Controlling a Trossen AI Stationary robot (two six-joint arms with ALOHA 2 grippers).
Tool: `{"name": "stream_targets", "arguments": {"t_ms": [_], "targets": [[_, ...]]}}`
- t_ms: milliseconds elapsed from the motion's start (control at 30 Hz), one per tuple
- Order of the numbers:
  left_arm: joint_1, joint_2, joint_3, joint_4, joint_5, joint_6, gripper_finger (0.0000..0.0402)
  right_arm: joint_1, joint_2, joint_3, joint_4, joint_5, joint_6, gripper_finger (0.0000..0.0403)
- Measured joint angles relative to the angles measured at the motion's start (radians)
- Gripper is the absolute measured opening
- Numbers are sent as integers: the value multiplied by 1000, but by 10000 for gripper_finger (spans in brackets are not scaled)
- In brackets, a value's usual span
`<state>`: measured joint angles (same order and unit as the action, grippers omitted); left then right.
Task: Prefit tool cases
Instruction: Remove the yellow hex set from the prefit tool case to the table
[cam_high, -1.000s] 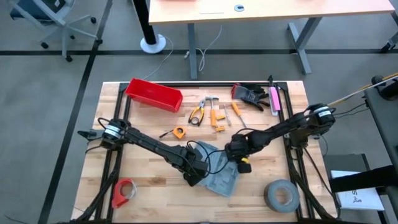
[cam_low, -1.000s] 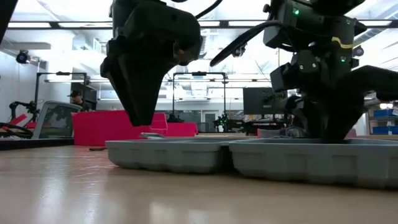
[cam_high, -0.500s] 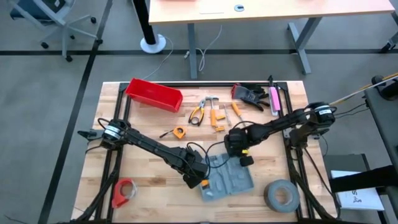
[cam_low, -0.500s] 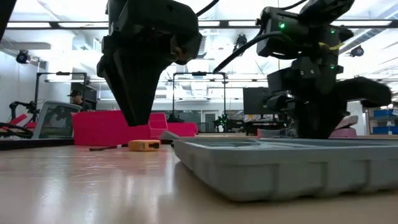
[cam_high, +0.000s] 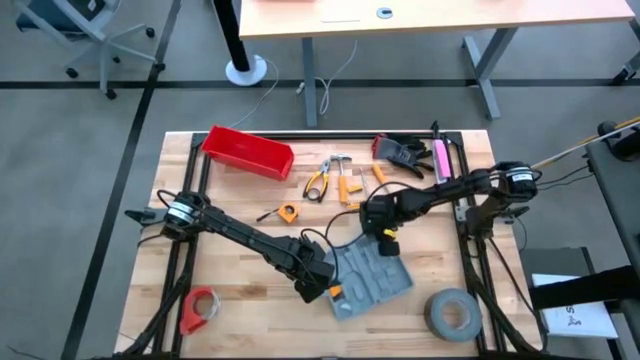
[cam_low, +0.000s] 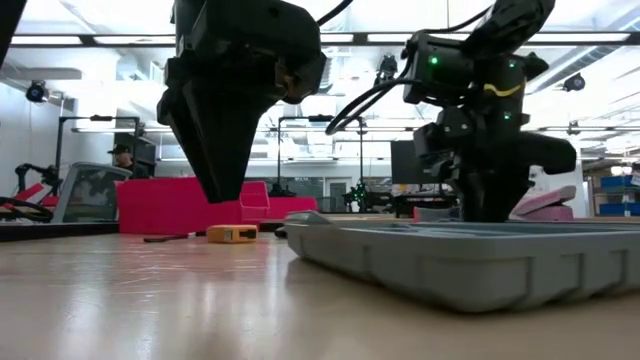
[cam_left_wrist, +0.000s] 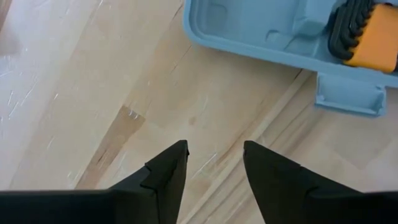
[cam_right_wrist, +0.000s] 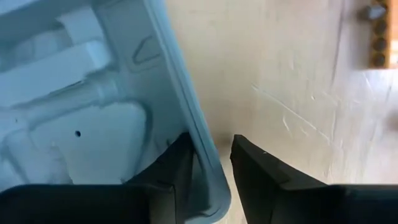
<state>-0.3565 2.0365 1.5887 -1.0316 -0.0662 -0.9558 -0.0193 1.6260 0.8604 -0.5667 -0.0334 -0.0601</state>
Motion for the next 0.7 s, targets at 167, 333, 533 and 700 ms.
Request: {"name": "stream_targets", "arguments": {"t_ms": [167, 333, 533, 700], "targets": [[0, 0, 0, 0, 0, 0, 171, -8, 0, 0, 0, -1, 48, 74], [0, 0, 0, 0, 0, 0, 168, -8, 0, 0, -3, -2, 122, 65], [0, 0, 0, -1, 4, 12, 158, -8, 0, 0, 2, -13, 175, 72], [-1, 0, 0, -5, 4, 12, 156, -24, 1, 0, 3, -20, 242, 81]]}}
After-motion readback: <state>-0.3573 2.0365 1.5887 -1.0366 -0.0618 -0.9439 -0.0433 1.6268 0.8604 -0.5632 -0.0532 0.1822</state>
